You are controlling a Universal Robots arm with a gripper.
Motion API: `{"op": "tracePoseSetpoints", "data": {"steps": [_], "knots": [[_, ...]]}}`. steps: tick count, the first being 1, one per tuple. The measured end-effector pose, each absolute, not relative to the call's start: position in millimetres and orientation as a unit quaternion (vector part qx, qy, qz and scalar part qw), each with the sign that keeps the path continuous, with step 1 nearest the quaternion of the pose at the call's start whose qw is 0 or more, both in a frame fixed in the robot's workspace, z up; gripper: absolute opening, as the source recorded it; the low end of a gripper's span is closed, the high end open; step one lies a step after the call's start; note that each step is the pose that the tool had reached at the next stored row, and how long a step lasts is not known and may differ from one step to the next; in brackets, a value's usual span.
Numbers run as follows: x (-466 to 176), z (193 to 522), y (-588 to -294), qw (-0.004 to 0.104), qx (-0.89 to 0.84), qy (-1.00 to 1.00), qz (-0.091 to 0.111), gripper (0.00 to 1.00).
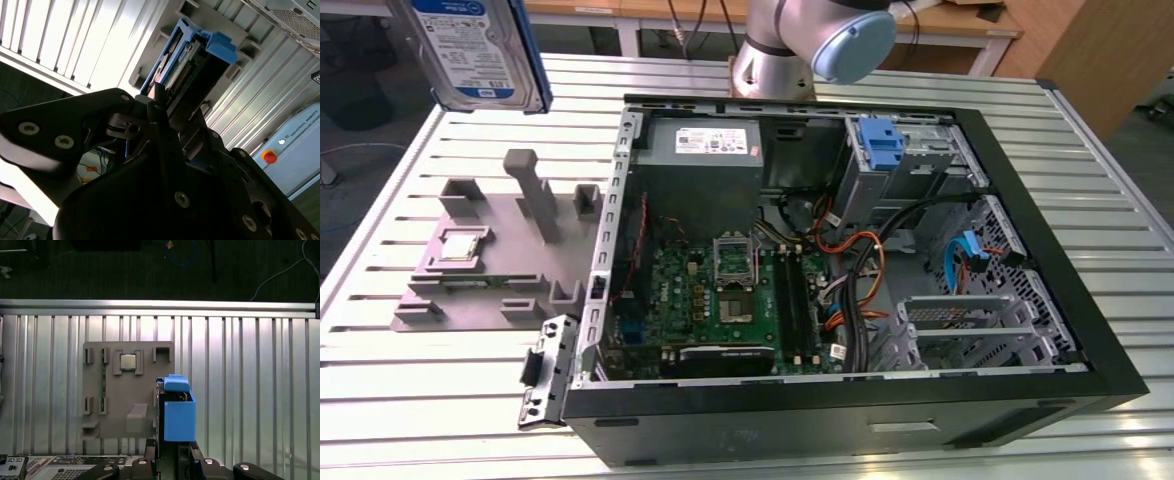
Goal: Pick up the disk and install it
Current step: 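Pick up the disk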
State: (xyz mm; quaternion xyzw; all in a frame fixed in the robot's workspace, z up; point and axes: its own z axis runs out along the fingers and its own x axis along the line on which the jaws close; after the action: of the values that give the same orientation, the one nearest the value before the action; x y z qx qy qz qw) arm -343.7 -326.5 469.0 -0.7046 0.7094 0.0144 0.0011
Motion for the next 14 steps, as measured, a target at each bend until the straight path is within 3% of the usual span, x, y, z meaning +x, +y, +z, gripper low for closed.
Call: {"op": "tracePoseSetpoints", "data": {"steps": [14], "knots": [[-338.6, 469.0, -326.5, 0.001, -0.705, 0.709, 0.014, 0.35]]}}
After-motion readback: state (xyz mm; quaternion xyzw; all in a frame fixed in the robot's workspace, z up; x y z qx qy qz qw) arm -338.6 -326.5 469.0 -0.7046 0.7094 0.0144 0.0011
